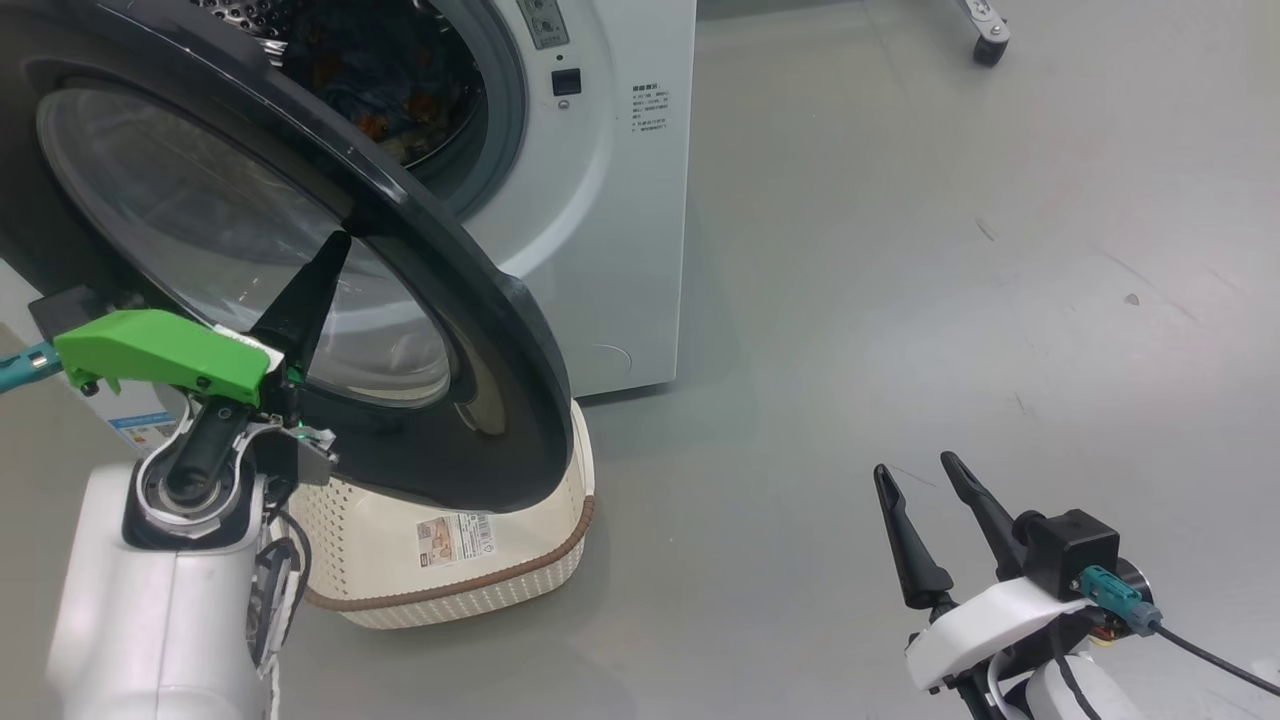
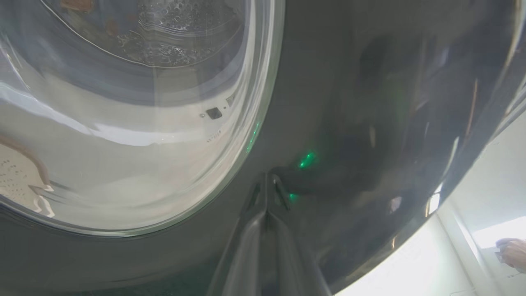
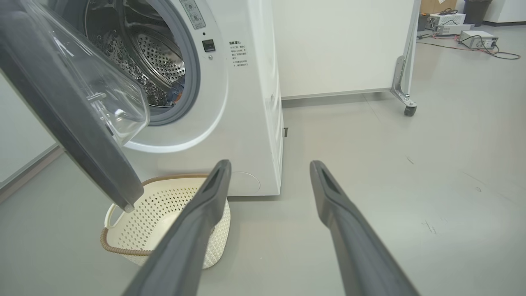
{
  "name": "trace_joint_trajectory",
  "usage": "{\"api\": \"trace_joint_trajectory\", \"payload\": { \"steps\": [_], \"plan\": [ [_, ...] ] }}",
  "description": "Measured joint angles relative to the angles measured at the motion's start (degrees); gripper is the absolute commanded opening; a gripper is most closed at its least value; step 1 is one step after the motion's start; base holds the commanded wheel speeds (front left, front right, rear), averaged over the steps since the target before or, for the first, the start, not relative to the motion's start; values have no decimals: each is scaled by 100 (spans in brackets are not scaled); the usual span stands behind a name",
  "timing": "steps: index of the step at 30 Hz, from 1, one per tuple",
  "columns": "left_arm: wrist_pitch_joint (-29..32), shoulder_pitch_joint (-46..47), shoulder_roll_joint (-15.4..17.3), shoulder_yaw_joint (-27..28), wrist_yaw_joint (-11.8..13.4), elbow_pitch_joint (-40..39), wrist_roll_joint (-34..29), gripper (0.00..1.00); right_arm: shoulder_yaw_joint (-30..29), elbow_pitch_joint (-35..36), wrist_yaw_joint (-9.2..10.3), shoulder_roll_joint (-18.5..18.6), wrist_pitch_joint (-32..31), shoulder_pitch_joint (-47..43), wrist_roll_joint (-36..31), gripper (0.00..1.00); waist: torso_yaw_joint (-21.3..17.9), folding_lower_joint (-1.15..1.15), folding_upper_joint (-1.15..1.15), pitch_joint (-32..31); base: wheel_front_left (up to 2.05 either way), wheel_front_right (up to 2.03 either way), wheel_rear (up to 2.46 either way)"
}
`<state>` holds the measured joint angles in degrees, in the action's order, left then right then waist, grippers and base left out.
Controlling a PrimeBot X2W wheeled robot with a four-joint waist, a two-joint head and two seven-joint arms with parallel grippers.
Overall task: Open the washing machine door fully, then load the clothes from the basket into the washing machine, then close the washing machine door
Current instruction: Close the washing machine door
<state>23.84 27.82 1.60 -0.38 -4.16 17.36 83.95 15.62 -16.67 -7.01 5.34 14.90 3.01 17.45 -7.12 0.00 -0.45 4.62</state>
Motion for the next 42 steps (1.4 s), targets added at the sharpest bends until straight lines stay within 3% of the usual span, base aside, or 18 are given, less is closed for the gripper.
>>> {"api": "trace_joint_trajectory", "payload": {
  "steps": [15,25,34,41,42],
  "plan": [
    [-1004,788,-24,-169,119,1327,-379,0,147,-55,0,1,0,1,0,100,-67,0,0,-63,0,0,0],
    [-1392,1221,-20,-276,215,1789,-412,0,325,-64,0,-3,0,9,9,100,-257,0,0,-23,0,0,0],
    [-1597,1450,-14,-470,102,2267,-359,0,234,-104,0,10,0,9,38,100,-353,0,0,-36,0,0,0],
    [-1695,1454,-32,-530,-89,2412,-143,0,-49,-99,0,45,0,3,63,100,-216,0,0,-108,0,0,0],
    [-1725,1453,-38,-545,-92,2431,-148,13,-68,-97,0,49,0,1,63,100,-182,0,0,-117,0,0,0]
  ]
}}
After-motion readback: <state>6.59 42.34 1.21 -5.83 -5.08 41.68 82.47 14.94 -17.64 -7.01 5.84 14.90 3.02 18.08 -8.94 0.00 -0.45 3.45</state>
